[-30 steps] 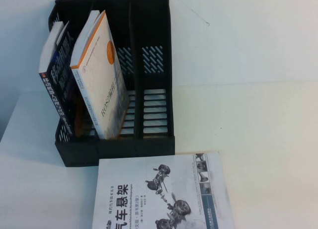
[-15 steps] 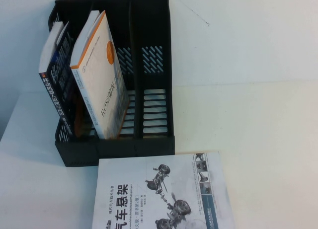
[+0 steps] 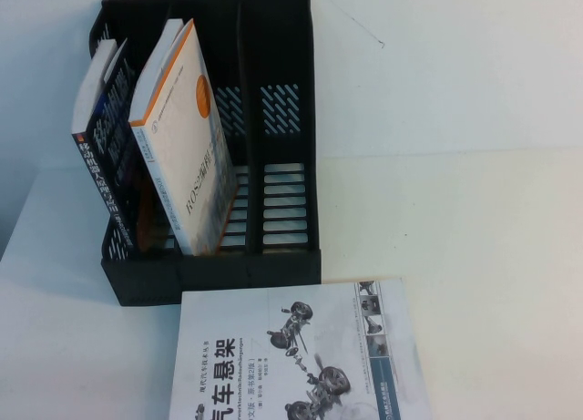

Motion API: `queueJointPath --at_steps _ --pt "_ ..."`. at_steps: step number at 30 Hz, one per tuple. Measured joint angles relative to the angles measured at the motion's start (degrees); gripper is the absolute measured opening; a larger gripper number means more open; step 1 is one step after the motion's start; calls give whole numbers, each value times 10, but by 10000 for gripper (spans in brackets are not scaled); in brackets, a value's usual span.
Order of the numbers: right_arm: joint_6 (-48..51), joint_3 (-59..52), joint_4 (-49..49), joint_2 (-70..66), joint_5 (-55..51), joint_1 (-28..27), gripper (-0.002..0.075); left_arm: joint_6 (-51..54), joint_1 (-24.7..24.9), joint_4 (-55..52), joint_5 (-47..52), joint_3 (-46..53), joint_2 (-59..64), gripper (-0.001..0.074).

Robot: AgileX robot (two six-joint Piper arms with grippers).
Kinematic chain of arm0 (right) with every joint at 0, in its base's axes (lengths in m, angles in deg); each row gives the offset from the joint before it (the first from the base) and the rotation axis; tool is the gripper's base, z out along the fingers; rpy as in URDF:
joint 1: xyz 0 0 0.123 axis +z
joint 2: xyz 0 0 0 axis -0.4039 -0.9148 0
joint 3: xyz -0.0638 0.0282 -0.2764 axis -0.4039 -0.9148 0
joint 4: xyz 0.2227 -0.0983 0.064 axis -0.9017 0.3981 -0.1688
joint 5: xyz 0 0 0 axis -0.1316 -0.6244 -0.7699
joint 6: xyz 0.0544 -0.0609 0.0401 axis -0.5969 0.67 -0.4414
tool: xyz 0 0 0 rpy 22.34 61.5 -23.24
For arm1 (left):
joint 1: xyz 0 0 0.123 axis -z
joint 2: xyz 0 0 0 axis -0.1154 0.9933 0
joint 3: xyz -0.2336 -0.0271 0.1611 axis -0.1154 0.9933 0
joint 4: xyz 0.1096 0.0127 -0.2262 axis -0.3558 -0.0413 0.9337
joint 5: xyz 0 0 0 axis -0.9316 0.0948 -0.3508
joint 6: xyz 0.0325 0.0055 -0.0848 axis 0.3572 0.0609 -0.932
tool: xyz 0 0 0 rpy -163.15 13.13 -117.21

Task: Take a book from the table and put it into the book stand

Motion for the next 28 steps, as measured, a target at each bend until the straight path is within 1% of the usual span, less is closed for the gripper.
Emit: queueJointPath --at_steps 28 --pt "6 0 -4 0 2 0 6 2 0 0 0 0 0 -3"
